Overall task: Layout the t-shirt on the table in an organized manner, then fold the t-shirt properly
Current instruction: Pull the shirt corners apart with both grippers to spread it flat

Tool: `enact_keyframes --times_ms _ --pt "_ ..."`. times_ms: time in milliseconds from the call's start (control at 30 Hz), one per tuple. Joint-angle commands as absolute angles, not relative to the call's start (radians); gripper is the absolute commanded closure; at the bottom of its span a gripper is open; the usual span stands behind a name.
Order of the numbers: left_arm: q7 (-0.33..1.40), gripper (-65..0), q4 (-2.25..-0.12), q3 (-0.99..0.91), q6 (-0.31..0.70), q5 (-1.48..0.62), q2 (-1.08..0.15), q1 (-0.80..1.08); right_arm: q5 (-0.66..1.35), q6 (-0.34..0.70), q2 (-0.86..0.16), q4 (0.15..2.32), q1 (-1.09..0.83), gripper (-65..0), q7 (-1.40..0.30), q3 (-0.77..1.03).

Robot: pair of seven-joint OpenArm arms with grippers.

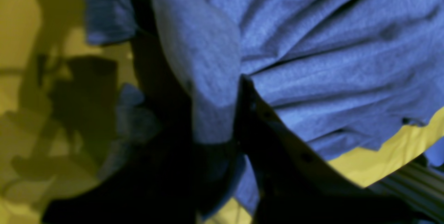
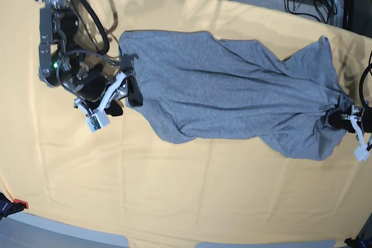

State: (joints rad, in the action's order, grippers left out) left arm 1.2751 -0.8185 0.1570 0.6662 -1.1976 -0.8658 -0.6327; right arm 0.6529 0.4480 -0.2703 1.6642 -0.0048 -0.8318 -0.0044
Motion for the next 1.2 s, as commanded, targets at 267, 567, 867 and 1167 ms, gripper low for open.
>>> enact_keyframes --times_ms 267,567,867,1167 --pt "1.260 0.0 -0.831 0.149 0.670 -1.234 -0.881 -0.659 0.850 0.525 -0.260 1.375 0.173 -39.0 -0.936 0.001" --pt "1.257 0.0 -0.831 0.149 0.670 -1.246 -0.881 -0.660 1.006 0.688 -0.186 1.205 0.254 -39.0 -0.992 0.001" --pt "1.257 0.0 -0.831 0.149 0.670 -1.278 -0.881 -0.659 0.987 0.698 -0.116 1.201 0.325 -39.0 -0.988 0.001" --pt "1.246 0.0 -0.831 0.149 0.683 -1.301 -0.878 -0.660 0.813 0.698 -0.102 1.201 0.335 -1.1 -0.894 0.001"
